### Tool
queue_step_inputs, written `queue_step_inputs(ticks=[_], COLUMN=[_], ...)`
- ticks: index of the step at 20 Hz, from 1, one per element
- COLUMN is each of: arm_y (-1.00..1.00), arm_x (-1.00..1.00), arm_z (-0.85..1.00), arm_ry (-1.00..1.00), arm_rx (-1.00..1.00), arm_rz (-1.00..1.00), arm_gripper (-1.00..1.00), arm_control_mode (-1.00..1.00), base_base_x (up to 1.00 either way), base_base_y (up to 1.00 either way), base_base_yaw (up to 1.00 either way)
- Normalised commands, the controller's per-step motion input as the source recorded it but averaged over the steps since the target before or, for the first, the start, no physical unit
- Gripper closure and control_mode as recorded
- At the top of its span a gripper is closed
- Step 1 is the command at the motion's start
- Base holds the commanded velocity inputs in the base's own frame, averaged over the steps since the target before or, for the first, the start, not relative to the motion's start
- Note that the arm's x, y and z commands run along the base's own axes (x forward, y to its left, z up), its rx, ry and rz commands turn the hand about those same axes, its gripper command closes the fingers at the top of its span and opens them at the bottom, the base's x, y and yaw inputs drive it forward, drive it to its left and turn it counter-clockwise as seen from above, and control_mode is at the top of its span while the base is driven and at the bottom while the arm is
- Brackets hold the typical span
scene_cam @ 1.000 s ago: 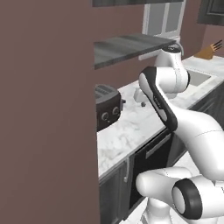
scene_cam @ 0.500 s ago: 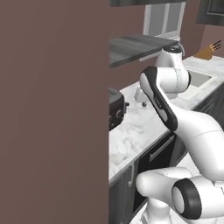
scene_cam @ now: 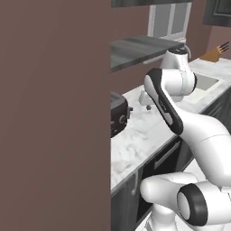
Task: Open the dishwasher door and pull out the top rack.
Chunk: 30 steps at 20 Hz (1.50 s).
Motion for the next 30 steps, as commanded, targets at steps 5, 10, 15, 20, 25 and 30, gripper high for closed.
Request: queue_step_inputs(ticks=[5, 10, 15, 20, 25, 30], arm_y=[0.0, -0.09, -0.22, -0.67, -0.99, -0.94], arm_x=[0.0, 0.12, 0.13, -0.19, -0.09, 0.06], arm_z=[0.0, -0.21, -0.6, -0.81, -0.65, -0.69], arm_ry=[0.0, 0.01, 0.01, 0.03, 0.08, 0.1], arm_rx=[0.0, 0.09, 0.25, 0.38, 0.43, 0.41], arm_rz=[0.0, 0.0, -0.02, -0.21, -0.26, -0.18], arm_gripper=[-1.0, -1.0, -1.0, -1.0, -1.0, -1.0], arm_control_mode=[1.0, -1.0, -1.0, -1.0, -1.0, -1.0], base_base_x=[0.31, 0.21, 0.0, 0.0, 0.0, 0.0], base_base_y=[-0.38, -0.21, 0.0, 0.0, 0.0, 0.0], base_base_yaw=[0.0, 0.0, 0.0, 0.0, 0.0, 0.0])
